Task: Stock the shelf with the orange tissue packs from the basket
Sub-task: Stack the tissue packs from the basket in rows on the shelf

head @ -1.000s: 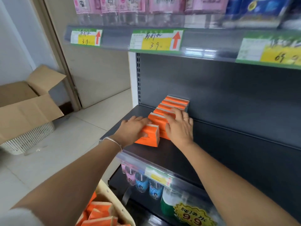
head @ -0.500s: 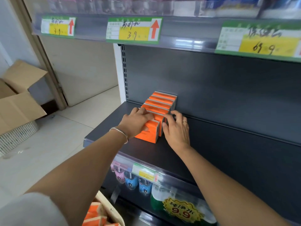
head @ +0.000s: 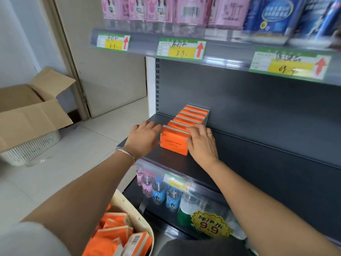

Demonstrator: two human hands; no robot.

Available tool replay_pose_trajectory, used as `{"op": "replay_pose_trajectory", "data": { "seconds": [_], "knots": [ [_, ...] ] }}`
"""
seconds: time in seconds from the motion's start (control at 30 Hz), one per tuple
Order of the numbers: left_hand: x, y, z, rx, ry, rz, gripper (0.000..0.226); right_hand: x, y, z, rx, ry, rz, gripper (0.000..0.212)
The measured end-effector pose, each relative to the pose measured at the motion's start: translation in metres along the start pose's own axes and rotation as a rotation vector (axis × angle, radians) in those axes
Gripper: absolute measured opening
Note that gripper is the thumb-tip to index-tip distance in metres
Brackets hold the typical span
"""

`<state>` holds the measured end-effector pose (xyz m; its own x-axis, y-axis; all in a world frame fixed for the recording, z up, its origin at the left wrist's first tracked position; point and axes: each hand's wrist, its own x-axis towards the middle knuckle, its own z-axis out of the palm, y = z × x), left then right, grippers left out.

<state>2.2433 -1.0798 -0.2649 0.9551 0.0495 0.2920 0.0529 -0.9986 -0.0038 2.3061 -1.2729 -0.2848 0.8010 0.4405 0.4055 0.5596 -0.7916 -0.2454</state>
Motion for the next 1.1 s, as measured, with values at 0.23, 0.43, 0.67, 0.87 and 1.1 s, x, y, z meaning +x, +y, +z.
{"op": "replay_pose_trajectory", "data": {
  "seconds": [0.23, 0.43, 0.67, 0.87, 1.1],
  "knots": [
    [-0.096, -0.066, -0.032, 0.134, -0.022, -0.112, 0.036, -0.016, -0.08, -0.001, -0.104, -0.091, -0.288, 0.039],
    [-0.186, -0.116, -0.018, 0.136, -0.138, -0.287, 0.035, -0.051, -0.144, 0.042, -0.088, -0.233, -0.465, 0.035],
    [-0.277, -0.156, 0.044, 0.022, -0.516, -0.476, 0.039, -0.098, -0.191, 0.114, -0.114, -0.792, -0.539, 0.043],
    [-0.303, -0.16, 0.089, -0.055, -0.709, -0.527, 0.055, -0.116, -0.209, 0.173, -0.033, -1.069, -0.467, 0.04],
    [-0.308, -0.158, 0.123, 0.028, -0.754, -0.356, 0.079, -0.131, -0.204, 0.213, 0.003, -1.232, -0.359, 0.048]
  ]
}}
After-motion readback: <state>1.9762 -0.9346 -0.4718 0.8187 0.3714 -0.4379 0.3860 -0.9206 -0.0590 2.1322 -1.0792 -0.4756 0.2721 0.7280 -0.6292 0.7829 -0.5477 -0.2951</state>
